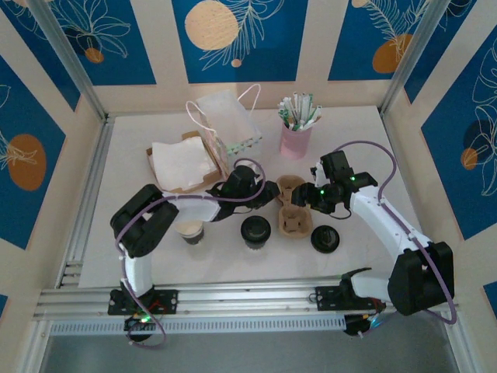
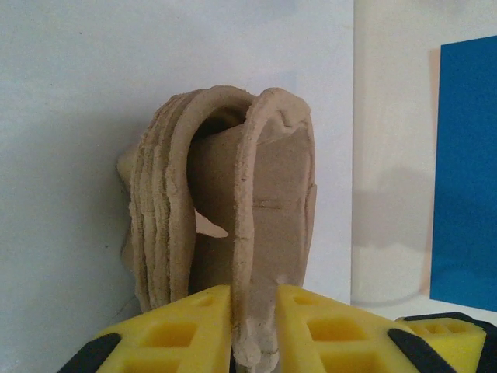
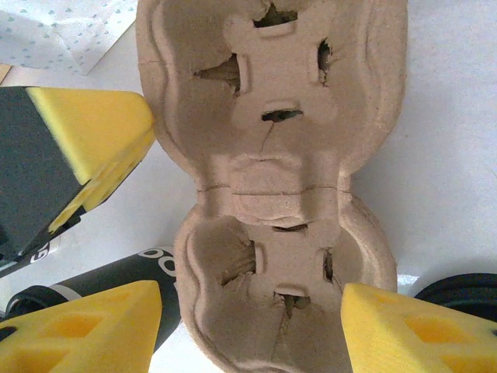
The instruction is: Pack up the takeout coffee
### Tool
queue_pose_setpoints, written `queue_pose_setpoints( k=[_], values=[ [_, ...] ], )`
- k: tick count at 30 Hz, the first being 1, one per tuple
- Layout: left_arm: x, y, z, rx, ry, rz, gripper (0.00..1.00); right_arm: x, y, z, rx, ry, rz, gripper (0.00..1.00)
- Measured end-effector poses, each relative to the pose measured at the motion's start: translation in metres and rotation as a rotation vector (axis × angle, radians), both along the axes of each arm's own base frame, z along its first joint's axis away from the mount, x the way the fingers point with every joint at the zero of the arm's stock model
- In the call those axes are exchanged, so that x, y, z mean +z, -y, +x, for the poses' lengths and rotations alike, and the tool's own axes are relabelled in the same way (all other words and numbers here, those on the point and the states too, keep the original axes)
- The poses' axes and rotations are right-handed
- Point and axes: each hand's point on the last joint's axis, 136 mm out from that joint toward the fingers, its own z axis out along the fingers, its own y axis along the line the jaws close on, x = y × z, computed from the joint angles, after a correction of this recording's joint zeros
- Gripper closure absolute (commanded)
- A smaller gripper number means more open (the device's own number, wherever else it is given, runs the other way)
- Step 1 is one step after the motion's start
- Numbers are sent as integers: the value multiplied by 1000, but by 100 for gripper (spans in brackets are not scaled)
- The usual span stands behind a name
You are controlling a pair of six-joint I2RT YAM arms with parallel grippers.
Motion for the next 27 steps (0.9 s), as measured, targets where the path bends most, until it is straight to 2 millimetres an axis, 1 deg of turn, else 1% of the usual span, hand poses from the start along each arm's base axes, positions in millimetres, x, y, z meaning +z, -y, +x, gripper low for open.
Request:
queue_pose_setpoints(
  k=[9,16,27],
  values=[
    [5,4,1,-10,17,-27,82,0,1,0,-4,0,1,37],
    [-2,9,3,-17,13,-45,84,2,4,1,-14,6,6,37],
    [4,13,2,-26,31,-66,97,1,4,1,-14,4,5,36]
  ],
)
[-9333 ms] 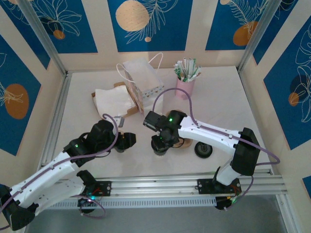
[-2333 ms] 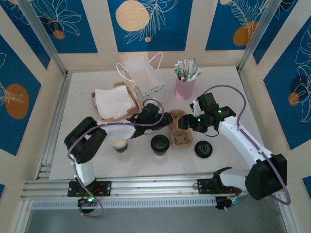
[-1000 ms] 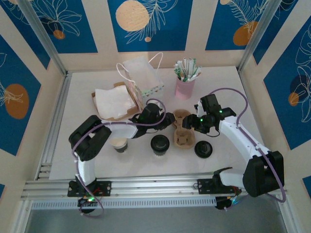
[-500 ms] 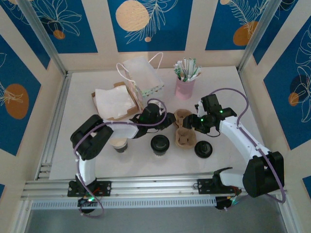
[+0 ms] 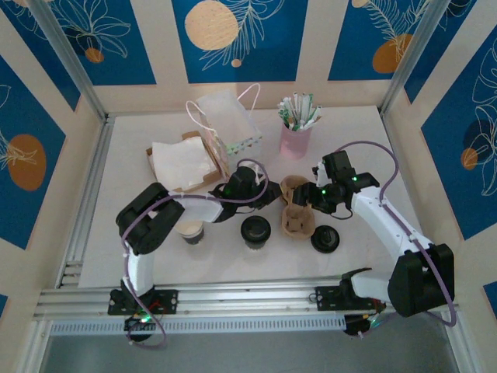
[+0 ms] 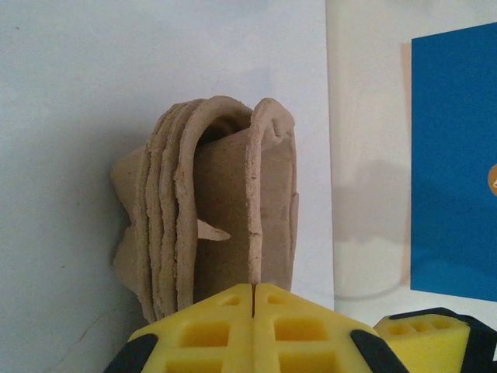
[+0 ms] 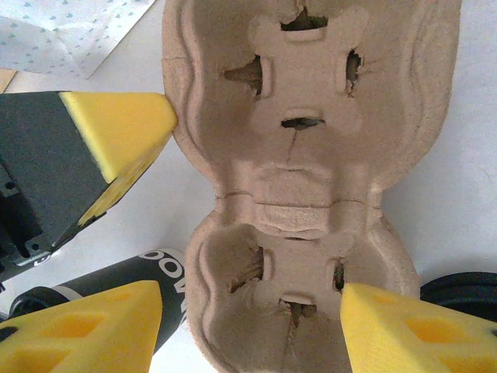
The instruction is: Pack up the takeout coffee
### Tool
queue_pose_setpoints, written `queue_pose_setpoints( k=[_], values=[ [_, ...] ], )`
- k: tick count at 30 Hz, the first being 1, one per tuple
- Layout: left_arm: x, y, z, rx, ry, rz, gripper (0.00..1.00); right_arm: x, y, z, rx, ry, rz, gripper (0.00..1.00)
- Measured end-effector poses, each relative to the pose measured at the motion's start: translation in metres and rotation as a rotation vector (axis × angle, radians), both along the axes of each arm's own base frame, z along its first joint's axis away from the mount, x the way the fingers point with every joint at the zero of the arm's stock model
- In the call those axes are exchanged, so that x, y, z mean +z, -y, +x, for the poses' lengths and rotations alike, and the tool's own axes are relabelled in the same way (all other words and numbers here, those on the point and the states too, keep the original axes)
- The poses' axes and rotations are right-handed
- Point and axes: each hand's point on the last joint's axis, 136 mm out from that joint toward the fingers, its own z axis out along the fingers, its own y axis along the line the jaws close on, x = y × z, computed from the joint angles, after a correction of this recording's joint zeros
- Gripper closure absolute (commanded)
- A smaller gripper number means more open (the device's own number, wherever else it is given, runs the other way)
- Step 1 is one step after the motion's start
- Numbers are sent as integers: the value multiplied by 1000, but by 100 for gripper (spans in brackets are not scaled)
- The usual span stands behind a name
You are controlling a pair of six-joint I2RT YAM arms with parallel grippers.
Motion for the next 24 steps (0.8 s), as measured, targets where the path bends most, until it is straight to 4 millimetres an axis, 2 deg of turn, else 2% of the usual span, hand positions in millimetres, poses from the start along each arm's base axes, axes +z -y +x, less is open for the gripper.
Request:
queue_pose_setpoints(
  k=[9,17,24],
  values=[
    [7,2,1,1,22,-24,100,0,1,-1,-4,0,4,37],
    [1,-7,-2,31,13,-25,100,9,0,-4,1,23,19,37],
    [12,-8,-2,43,17,-72,100,9,-3,-10,17,6,19,40]
  ],
)
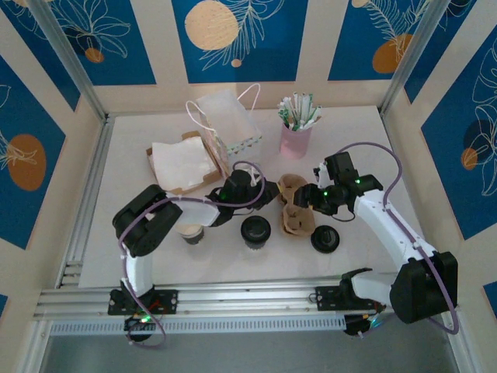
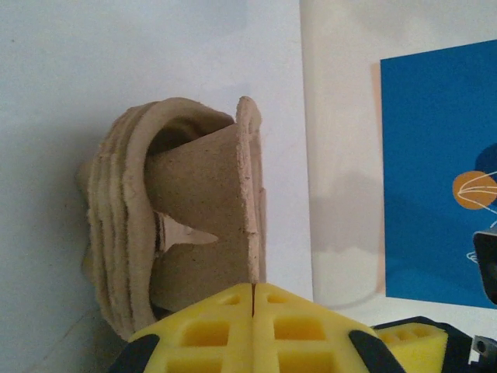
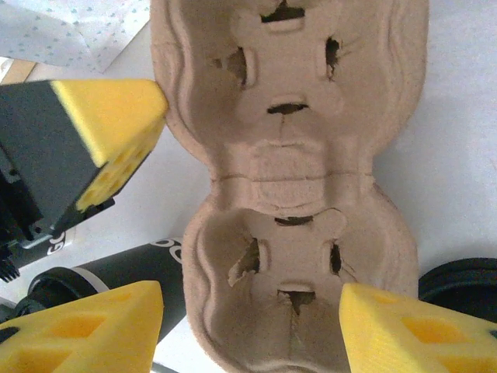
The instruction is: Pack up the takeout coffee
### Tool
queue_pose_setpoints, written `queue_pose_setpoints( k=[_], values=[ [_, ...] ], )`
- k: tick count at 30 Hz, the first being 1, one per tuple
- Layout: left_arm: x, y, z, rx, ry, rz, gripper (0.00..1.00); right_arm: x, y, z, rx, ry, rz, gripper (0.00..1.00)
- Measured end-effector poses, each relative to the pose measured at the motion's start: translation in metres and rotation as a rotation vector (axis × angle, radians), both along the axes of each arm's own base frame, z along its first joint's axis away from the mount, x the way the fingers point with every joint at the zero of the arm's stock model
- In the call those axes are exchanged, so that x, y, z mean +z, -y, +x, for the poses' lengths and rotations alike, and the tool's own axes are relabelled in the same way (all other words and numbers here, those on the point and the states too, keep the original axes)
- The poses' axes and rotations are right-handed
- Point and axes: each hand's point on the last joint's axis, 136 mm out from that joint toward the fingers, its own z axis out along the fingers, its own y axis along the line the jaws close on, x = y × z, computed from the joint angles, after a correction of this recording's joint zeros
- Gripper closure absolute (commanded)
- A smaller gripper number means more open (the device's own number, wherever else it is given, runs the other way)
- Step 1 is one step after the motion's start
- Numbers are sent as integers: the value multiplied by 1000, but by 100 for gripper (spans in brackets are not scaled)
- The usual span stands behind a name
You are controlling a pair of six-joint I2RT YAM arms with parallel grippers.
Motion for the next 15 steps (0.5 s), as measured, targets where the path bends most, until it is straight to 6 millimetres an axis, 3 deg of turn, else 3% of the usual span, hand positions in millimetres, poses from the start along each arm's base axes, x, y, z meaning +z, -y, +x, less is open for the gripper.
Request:
queue_pose_setpoints(
  k=[7,15],
  values=[
    [6,-2,-2,3,5,-20,100,7,-9,2,36,4,-6,46],
    [4,-4,-4,7,1,-32,100,-16,-11,6,49,-70,-60,49]
  ],
)
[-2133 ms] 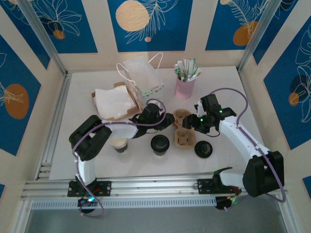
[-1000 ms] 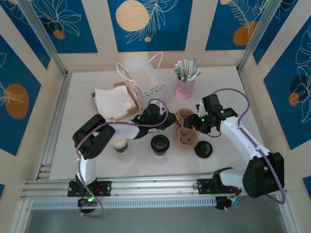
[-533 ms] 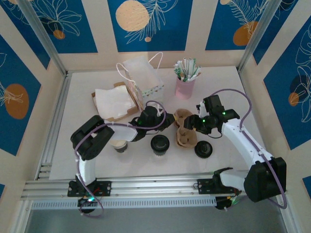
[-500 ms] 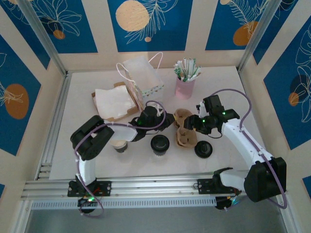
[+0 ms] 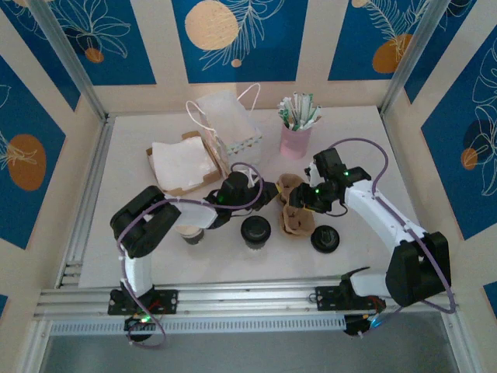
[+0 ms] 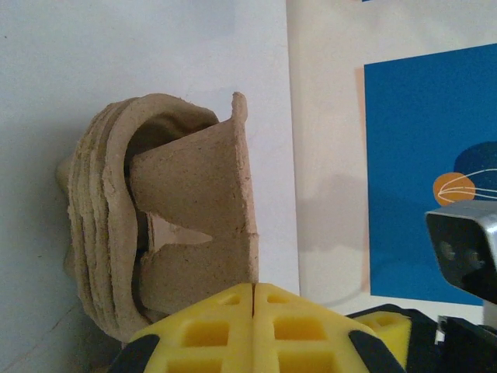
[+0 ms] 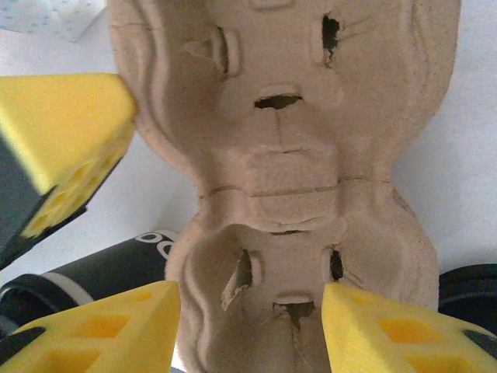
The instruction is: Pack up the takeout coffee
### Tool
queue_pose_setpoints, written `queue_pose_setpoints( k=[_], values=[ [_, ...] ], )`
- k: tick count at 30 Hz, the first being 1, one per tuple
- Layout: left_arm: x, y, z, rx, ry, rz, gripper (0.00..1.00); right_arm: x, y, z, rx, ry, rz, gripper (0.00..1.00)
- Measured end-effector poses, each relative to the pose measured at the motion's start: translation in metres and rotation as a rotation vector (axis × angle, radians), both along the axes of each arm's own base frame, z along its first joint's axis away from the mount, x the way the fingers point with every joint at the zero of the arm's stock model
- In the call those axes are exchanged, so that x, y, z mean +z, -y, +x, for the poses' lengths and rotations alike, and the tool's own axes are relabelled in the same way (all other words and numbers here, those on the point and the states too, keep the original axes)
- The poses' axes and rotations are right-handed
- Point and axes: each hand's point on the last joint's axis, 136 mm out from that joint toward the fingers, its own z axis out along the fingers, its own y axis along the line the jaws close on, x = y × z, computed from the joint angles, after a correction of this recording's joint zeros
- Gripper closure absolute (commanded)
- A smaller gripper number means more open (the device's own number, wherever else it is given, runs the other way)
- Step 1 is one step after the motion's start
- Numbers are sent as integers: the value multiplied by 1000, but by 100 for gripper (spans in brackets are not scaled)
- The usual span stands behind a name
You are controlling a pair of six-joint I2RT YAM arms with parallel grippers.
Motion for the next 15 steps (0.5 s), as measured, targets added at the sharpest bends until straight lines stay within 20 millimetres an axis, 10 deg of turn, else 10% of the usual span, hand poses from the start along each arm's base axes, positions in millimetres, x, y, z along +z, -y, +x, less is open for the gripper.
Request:
queue_pose_setpoints(
  k=[15],
  values=[
    [1,-1,0,1,3,-8,100,-12,0,17,37,-14,-51,50]
  ],
)
